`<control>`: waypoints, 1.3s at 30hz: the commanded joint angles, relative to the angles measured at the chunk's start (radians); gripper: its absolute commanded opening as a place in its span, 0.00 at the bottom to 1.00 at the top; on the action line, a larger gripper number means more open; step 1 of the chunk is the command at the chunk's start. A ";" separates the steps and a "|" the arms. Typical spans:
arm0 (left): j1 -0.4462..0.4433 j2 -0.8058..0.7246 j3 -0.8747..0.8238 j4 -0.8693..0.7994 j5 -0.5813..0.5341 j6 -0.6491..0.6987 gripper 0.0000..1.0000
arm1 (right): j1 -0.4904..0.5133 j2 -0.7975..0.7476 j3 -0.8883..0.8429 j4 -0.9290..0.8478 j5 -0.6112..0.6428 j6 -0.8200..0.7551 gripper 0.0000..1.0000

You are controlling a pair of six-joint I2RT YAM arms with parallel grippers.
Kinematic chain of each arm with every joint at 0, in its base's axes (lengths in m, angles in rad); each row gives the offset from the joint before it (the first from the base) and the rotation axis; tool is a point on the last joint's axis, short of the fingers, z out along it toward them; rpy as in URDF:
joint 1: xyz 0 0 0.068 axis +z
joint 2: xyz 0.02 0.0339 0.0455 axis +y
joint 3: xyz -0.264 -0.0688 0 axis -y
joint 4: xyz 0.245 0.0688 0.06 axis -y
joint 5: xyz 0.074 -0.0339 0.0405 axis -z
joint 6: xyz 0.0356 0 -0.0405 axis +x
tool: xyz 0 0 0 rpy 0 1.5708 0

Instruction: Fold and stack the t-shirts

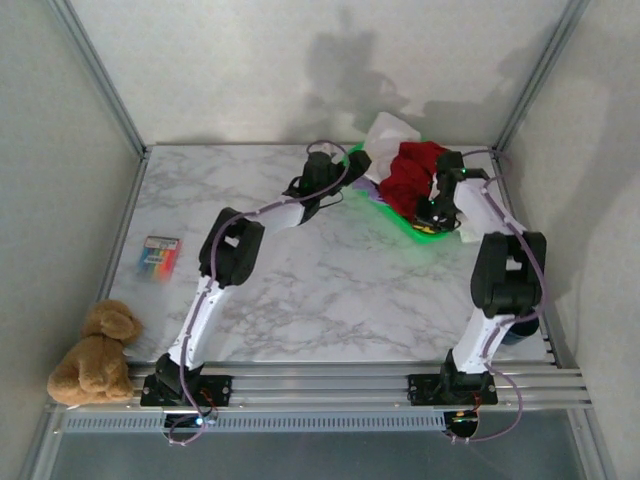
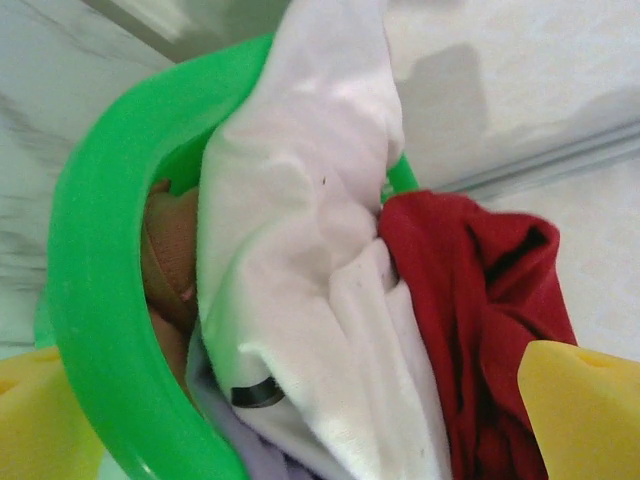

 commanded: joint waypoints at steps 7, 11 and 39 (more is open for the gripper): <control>-0.123 0.098 0.224 0.023 0.126 -0.043 1.00 | 0.008 -0.227 -0.068 0.010 0.007 0.088 0.37; -0.122 0.046 0.189 -0.007 0.070 0.015 1.00 | 0.009 -0.254 -0.057 0.002 0.035 0.075 0.41; -0.081 -0.238 -0.291 0.124 0.047 0.009 1.00 | -0.021 -0.190 -0.115 0.267 -0.524 0.110 0.96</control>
